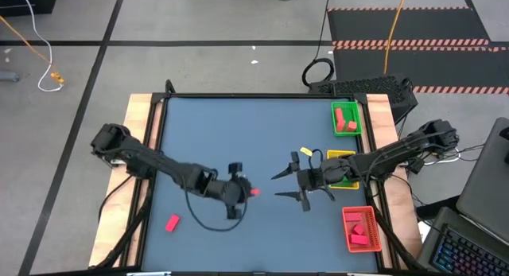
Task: Sort & place blocks by color
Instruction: Put orange block into the green basket
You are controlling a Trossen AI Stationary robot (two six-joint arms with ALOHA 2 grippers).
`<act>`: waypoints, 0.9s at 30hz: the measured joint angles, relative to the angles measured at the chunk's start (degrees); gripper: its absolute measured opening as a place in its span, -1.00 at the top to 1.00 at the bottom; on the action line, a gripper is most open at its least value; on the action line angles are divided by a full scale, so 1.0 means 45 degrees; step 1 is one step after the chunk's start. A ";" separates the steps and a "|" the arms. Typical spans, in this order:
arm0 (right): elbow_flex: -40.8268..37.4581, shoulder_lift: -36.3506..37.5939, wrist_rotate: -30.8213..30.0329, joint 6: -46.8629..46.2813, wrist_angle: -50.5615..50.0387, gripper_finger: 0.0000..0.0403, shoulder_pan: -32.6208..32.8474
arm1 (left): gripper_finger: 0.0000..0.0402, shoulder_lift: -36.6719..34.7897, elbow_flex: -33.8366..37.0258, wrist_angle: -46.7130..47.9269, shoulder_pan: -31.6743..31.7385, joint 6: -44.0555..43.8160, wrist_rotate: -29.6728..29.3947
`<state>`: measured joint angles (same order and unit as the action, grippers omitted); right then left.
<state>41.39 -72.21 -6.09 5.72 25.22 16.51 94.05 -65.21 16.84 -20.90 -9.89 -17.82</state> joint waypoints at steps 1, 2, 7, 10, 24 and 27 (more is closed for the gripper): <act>0.0002 -0.0141 0.0014 0.0122 0.0511 -0.12 -0.0007 | 0.71 -0.0079 0.0004 -0.0379 0.0173 0.0328 -0.0144; 0.0018 -0.0245 0.0012 0.0266 0.0972 -0.12 -0.0015 | 0.71 -0.0131 0.0015 -0.0918 0.0339 0.0724 -0.0274; 0.0019 -0.0516 0.0032 0.0553 0.2173 -0.12 -0.0005 | 0.71 -0.0149 0.0000 -0.3759 0.1089 0.2400 -0.0389; 0.0015 -0.0524 0.0019 0.0587 0.2154 -0.12 -0.0010 | 0.71 -0.0153 0.0000 -0.4881 0.1365 0.2788 -0.0426; 0.0015 -0.0607 -0.1044 0.0919 0.2265 -0.12 -0.0107 | 0.70 -0.0081 0.0000 -0.5373 0.0900 0.3310 -0.0400; 0.0015 -0.0610 -0.0991 0.0829 0.2258 -0.12 -0.0102 | 0.70 -0.0081 0.0000 -0.5745 0.0801 0.3620 -0.0677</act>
<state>41.45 -74.95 -10.55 9.45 35.39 16.05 93.69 -65.21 -9.01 -17.29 6.40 -20.87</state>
